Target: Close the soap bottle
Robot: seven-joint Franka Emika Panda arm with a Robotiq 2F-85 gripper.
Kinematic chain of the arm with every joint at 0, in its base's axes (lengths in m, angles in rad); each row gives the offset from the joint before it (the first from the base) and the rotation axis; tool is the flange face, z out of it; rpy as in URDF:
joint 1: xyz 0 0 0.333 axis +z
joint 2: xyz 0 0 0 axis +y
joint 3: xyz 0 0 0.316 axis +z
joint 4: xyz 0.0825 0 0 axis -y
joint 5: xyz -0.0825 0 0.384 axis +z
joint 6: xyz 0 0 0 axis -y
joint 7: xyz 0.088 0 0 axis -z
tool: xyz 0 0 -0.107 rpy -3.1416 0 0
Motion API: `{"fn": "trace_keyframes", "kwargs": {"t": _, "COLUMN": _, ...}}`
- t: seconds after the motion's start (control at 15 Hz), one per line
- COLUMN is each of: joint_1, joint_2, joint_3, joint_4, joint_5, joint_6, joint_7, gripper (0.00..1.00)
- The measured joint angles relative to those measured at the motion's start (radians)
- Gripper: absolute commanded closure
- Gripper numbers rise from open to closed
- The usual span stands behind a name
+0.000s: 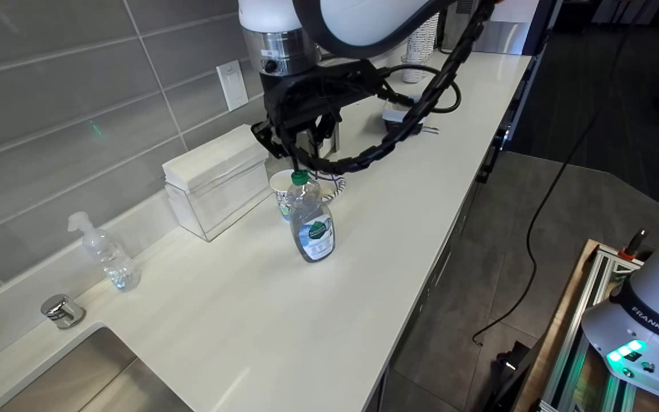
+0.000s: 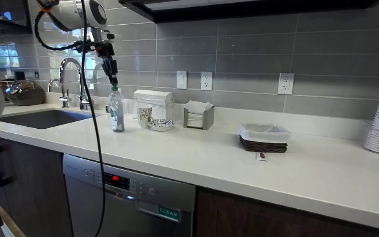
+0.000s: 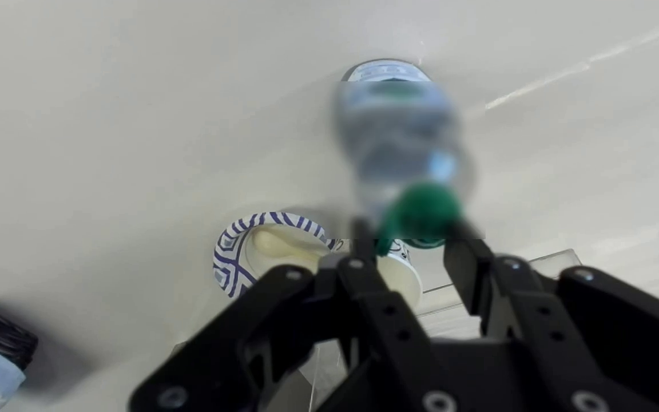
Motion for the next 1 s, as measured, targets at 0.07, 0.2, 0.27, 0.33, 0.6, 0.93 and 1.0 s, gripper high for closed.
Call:
{"fn": "trace_keyframes", "kwargs": {"t": 0.07, "joint_1": 0.000, "joint_2": 0.001, "joint_3": 0.000, "joint_4": 0.000, "joint_5": -0.005, "joint_6": -0.004, "joint_7": -0.001, "gripper": 0.42}}
{"fn": "trace_keyframes", "kwargs": {"t": 0.2, "joint_1": 0.001, "joint_2": 0.004, "joint_3": 0.000, "joint_4": 0.000, "joint_5": -0.010, "joint_6": -0.010, "joint_7": -0.006, "gripper": 0.24}}
{"fn": "trace_keyframes", "kwargs": {"t": 0.27, "joint_1": 0.001, "joint_2": 0.006, "joint_3": 0.000, "joint_4": 0.000, "joint_5": -0.011, "joint_6": -0.010, "joint_7": -0.010, "gripper": 0.17}}
{"fn": "trace_keyframes", "kwargs": {"t": 0.33, "joint_1": 0.002, "joint_2": 0.007, "joint_3": 0.000, "joint_4": 0.000, "joint_5": -0.011, "joint_6": -0.010, "joint_7": -0.019, "gripper": 0.08}}
{"fn": "trace_keyframes", "kwargs": {"t": 0.6, "joint_1": 0.008, "joint_2": 0.008, "joint_3": 0.000, "joint_4": 0.000, "joint_5": -0.015, "joint_6": -0.012, "joint_7": -0.043, "gripper": 0.00}}
{"fn": "trace_keyframes", "kwargs": {"t": 0.93, "joint_1": 0.018, "joint_2": 0.012, "joint_3": 0.000, "joint_4": 0.013, "joint_5": -0.058, "joint_6": -0.113, "joint_7": -0.043, "gripper": 0.00}}
{"fn": "trace_keyframes", "kwargs": {"t": 1.0, "joint_1": 0.019, "joint_2": 0.016, "joint_3": 0.000, "joint_4": 0.020, "joint_5": -0.064, "joint_6": -0.143, "joint_7": -0.043, "gripper": 0.00}}
